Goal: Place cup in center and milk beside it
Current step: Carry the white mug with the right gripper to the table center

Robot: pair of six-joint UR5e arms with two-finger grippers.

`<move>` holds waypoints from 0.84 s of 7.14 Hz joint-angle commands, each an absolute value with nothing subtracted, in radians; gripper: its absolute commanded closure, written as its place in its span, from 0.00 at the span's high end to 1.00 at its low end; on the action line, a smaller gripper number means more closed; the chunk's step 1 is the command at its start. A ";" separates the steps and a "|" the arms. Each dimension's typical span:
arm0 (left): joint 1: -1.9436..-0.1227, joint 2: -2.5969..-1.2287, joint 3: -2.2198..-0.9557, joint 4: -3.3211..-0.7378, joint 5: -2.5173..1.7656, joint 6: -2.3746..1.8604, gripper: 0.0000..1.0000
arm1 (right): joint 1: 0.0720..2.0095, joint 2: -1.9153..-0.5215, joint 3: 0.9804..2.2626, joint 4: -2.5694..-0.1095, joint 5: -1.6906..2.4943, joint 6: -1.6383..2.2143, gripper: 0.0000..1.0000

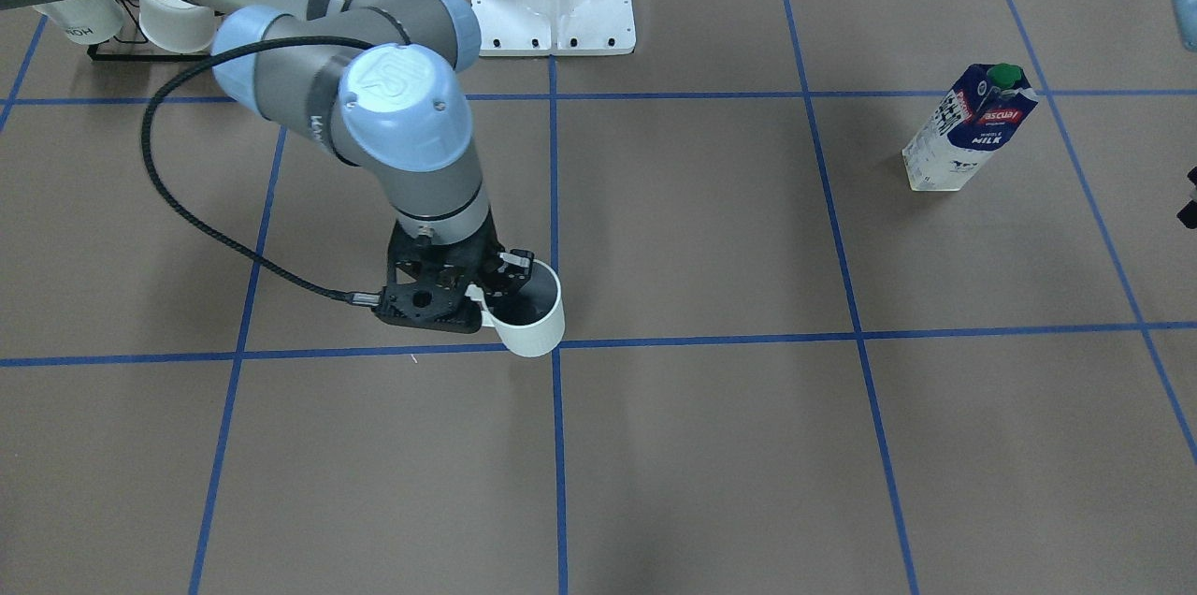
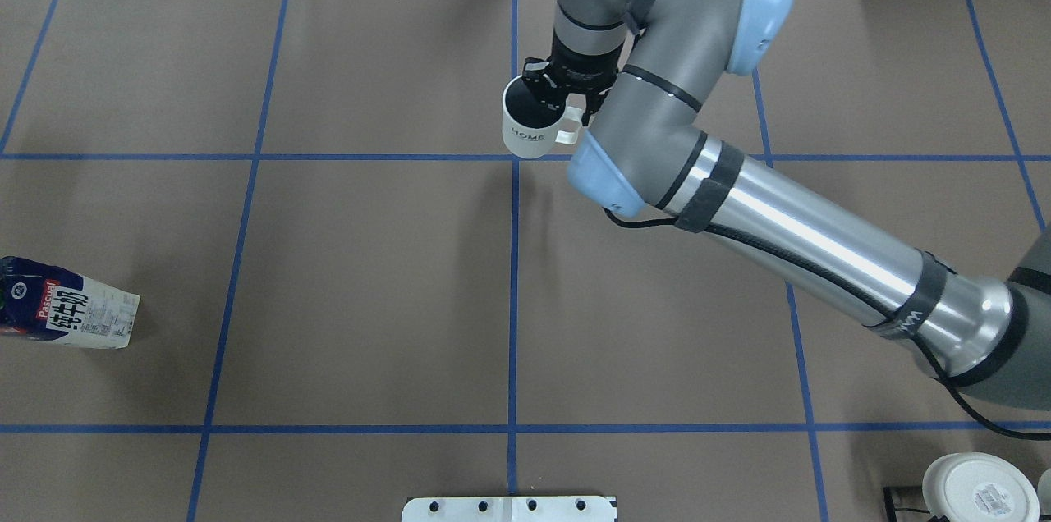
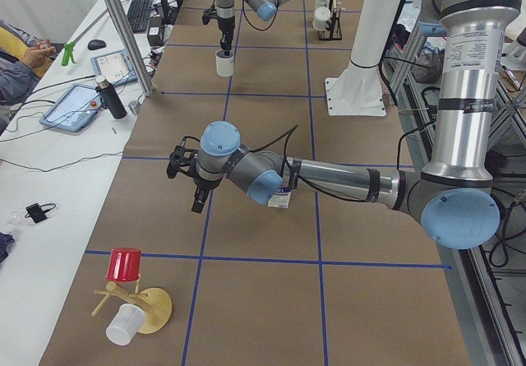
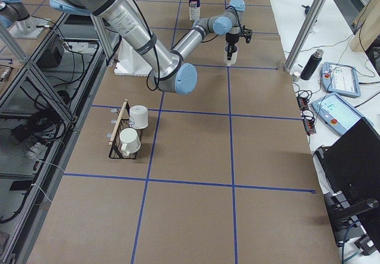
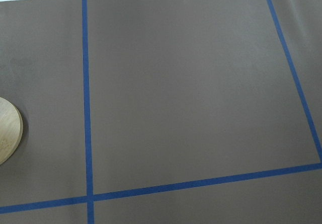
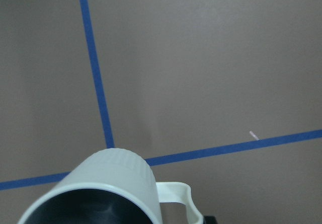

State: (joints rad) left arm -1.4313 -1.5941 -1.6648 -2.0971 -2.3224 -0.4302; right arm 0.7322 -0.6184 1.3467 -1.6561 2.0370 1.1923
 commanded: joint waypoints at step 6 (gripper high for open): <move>-1.427 -1.594 -1.733 -2.089 -2.315 -0.588 0.98 | 0.702 -0.565 1.252 -1.655 2.066 1.258 1.00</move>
